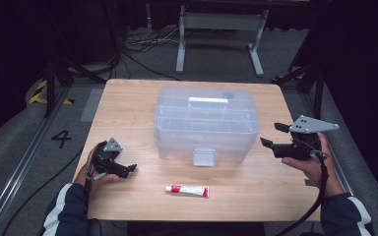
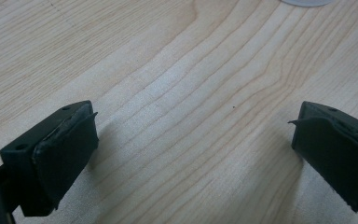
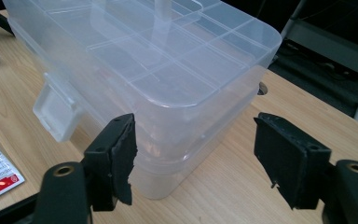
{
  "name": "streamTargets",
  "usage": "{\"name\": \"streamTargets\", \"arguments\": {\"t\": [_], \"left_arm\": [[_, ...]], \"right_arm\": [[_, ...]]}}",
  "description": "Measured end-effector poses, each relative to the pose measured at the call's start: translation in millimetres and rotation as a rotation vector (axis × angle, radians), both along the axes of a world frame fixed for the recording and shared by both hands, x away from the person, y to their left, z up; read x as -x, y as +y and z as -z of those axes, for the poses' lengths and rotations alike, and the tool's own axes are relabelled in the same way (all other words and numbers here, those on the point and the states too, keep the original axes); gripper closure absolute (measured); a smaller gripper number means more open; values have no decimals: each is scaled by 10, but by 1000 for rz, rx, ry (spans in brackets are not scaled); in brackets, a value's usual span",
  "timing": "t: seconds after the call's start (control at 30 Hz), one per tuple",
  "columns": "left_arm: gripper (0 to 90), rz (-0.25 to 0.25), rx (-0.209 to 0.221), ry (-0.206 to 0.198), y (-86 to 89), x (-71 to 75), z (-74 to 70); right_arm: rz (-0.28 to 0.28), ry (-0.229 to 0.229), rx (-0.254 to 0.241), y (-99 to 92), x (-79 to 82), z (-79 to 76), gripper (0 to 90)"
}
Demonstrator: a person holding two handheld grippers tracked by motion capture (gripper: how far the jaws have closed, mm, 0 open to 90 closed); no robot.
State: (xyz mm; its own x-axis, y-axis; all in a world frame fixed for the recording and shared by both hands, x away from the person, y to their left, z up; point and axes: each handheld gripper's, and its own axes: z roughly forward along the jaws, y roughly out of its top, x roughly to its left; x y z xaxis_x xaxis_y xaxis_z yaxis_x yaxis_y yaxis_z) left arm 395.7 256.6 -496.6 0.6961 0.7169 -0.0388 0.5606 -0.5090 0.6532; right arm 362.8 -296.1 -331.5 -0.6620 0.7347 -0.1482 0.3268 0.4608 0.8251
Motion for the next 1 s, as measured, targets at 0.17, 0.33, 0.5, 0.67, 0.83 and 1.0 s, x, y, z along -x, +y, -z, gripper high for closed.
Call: {"name": "streamTargets", "arguments": {"t": [0.17, 0.33, 0.5, 0.67, 0.83, 1.0], "left_arm": [[4, 0, 0, 0, 0, 0, 0], [5, -1, -1, -1, 0, 0, 0], [5, -6, -1, -2, -5, 1, 0], [5, -5, -1, -2, -4, 1, 0], [5, -7, 1, -1, -6, 2, 1], [5, -8, -1, -2, -6, 4, 0]], "right_arm": [[-2, 0, -15, -2, -32, -93, 311], [-1, -7, 1, 27, -79, -166, 311], [-6, -12, 10, 84, -141, -212, 310], [-25, -15, 22, 164, -197, -252, 303], [-39, -8, 34, 255, -273, -247, 299], [-56, -2, 47, 346, -343, -244, 294]]}}
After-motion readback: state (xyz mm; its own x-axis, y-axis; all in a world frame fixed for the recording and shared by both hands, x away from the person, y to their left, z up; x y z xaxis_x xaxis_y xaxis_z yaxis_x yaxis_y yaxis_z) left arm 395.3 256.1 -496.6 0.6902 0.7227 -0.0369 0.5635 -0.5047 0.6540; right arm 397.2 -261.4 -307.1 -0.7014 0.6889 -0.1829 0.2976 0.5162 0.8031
